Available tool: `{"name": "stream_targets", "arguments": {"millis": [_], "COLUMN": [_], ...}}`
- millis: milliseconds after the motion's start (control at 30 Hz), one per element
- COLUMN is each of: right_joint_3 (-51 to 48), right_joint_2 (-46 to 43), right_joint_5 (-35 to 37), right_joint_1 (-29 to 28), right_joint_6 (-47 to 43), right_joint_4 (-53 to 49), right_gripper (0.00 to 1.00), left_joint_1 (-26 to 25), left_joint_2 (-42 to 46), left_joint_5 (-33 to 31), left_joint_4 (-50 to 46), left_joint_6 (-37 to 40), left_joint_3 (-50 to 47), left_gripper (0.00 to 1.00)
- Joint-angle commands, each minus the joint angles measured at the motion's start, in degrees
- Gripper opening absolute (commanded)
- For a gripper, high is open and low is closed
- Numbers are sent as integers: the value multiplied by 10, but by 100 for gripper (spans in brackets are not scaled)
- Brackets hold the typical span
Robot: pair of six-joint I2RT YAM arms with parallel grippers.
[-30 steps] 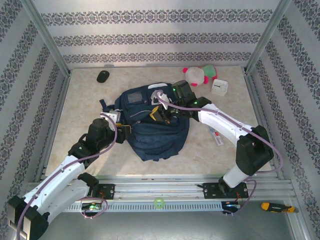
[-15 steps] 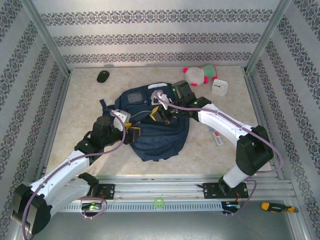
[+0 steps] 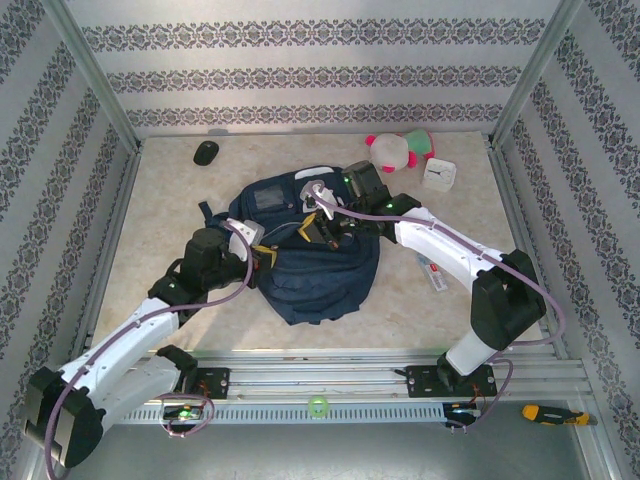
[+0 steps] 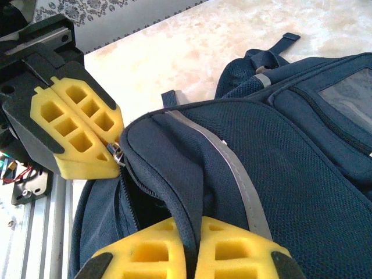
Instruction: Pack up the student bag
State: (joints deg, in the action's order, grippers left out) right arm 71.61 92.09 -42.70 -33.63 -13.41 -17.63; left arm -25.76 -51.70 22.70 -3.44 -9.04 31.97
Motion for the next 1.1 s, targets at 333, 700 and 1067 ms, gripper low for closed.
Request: {"name": "stream_targets", "arguments": {"millis": [333, 700, 1067], "right_joint_3": [10, 3, -17], "right_joint_2": [-35, -39, -53], "right_joint_5": [-86, -192, -221], "right_joint_1": [43, 69, 63], "right_joint_6": [5, -69, -137], "right_joint_4": [38, 17, -46], "right_gripper": [0, 0, 0], "left_joint_1": [17, 28, 52], "left_joint_2": [49, 90, 33], "left_joint_5": [-136, -77, -115], "left_joint_4": [-81, -5, 77], "left_joint_6": [-32, -9, -48], "left_joint_3": [-5, -49, -66], "left_gripper": [0, 2, 15]}}
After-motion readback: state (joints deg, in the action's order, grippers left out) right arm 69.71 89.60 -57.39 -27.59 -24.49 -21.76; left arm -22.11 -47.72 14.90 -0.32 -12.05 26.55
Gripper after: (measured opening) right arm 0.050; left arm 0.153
